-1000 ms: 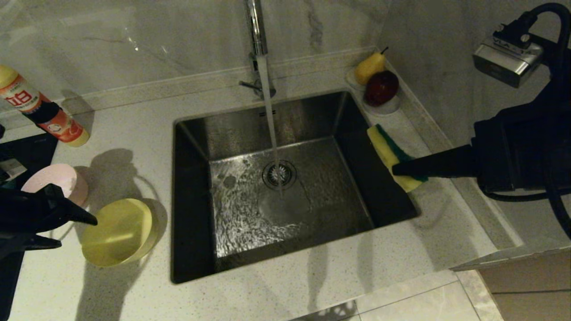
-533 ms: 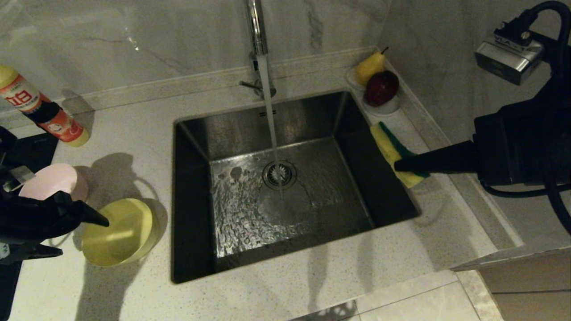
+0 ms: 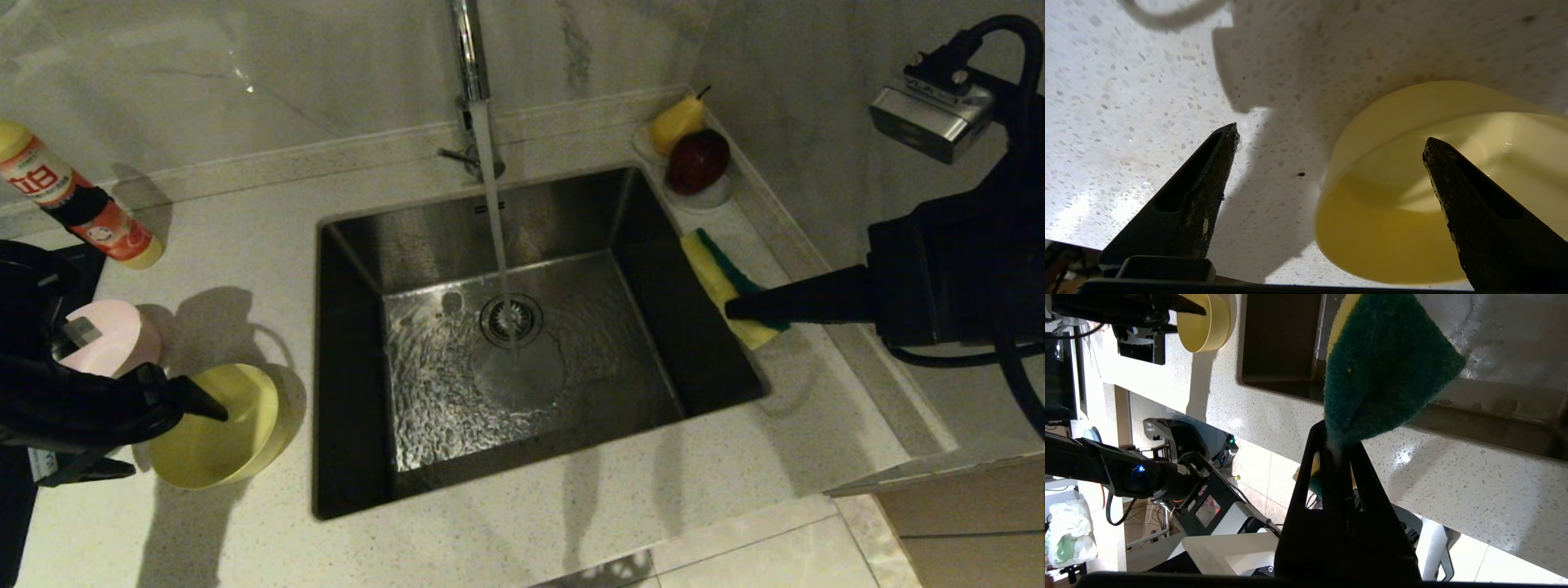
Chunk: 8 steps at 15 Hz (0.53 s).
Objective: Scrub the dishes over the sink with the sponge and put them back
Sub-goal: Wash the bowl
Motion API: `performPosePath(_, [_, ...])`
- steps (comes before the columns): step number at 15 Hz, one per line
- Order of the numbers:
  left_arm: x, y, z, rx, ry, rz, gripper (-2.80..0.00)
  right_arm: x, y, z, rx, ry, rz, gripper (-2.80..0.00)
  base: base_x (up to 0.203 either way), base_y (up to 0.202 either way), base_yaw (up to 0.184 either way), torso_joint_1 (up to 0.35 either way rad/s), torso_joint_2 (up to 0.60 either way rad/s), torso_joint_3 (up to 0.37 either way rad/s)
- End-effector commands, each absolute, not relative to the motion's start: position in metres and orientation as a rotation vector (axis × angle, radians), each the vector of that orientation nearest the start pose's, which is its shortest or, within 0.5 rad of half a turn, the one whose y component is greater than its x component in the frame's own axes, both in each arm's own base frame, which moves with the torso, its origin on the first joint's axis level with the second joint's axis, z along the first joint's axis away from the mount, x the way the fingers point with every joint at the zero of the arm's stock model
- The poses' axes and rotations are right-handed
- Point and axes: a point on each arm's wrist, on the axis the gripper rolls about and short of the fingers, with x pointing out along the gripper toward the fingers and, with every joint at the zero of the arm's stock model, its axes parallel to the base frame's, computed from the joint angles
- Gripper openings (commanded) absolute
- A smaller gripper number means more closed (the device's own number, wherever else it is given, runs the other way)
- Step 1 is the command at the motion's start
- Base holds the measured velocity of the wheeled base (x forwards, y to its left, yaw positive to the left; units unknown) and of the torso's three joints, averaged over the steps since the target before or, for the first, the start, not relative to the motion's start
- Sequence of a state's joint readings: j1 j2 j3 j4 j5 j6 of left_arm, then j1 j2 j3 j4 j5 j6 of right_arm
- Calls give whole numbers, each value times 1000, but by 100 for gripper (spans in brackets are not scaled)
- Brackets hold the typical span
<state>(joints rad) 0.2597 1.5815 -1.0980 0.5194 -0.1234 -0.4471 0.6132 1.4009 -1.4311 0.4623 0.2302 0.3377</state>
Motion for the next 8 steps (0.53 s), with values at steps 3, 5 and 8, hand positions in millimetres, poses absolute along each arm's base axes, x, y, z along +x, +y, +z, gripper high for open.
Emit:
performPosePath(3, [242,58,194,-604,968,342,0,171,124,334,232,570,739,-280,0,0,0,0,0,0])
performPosePath(5, [242,58,195,-605,965,342,0,171,124,334,231,571,739,-280,0,0,0,0,0,0])
performPosePath(8, [242,57,190,-600,973,344,-280,171,124,333,231,573,740,-280,0,0,0,0,0,0])
